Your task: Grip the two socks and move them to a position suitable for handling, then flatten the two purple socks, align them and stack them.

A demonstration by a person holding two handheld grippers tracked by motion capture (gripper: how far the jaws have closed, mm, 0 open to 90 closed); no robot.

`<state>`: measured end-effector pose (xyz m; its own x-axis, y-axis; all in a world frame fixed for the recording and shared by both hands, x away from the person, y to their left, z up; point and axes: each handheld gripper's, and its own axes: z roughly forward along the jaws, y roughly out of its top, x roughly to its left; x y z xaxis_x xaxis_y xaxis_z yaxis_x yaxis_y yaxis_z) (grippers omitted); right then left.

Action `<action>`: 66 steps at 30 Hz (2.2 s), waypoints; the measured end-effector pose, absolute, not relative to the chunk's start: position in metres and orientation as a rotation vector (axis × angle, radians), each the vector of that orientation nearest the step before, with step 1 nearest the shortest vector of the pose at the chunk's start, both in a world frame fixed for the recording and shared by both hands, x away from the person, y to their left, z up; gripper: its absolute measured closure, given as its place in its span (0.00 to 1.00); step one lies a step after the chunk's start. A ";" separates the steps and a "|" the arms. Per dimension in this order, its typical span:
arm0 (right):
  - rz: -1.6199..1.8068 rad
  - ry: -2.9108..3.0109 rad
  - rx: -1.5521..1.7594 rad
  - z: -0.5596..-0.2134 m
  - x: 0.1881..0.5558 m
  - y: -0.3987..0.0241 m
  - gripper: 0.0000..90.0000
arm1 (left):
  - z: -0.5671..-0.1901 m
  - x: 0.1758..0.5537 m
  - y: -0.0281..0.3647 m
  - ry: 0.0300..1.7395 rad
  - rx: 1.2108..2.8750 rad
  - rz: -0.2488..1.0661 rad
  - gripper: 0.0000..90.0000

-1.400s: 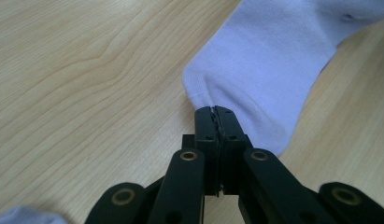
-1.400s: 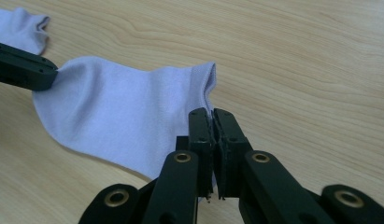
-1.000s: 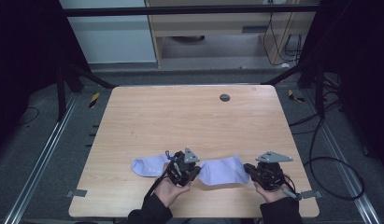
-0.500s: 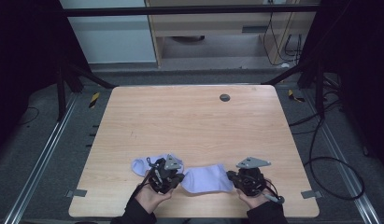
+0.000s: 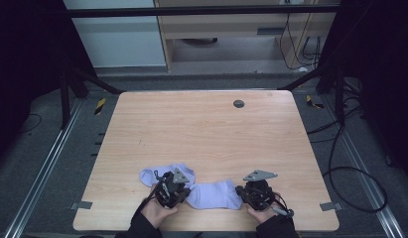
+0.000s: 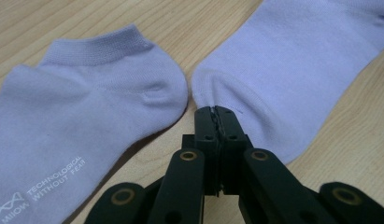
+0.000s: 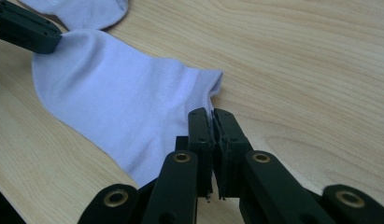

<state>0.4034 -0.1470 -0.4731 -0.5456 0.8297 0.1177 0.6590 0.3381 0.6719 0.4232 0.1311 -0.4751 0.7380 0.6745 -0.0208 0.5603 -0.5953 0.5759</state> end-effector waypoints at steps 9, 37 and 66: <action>0.980 2.393 1.346 -0.480 0.402 -0.146 0.96 | -0.479 0.425 0.135 0.945 2.384 0.258 0.98; 1.114 2.235 1.378 -0.466 0.408 -0.160 0.71 | -0.450 0.437 0.193 1.068 2.166 0.444 0.59; 1.197 2.236 1.310 -0.461 0.455 -0.063 0.49 | -0.463 0.456 0.288 1.310 2.038 0.582 0.46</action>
<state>0.4547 -0.0627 -0.4613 -0.5465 0.8230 0.1551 0.5854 0.2429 0.7735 0.4556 0.2876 -0.4627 0.4053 0.9138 0.0251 0.6313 -0.2996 0.7154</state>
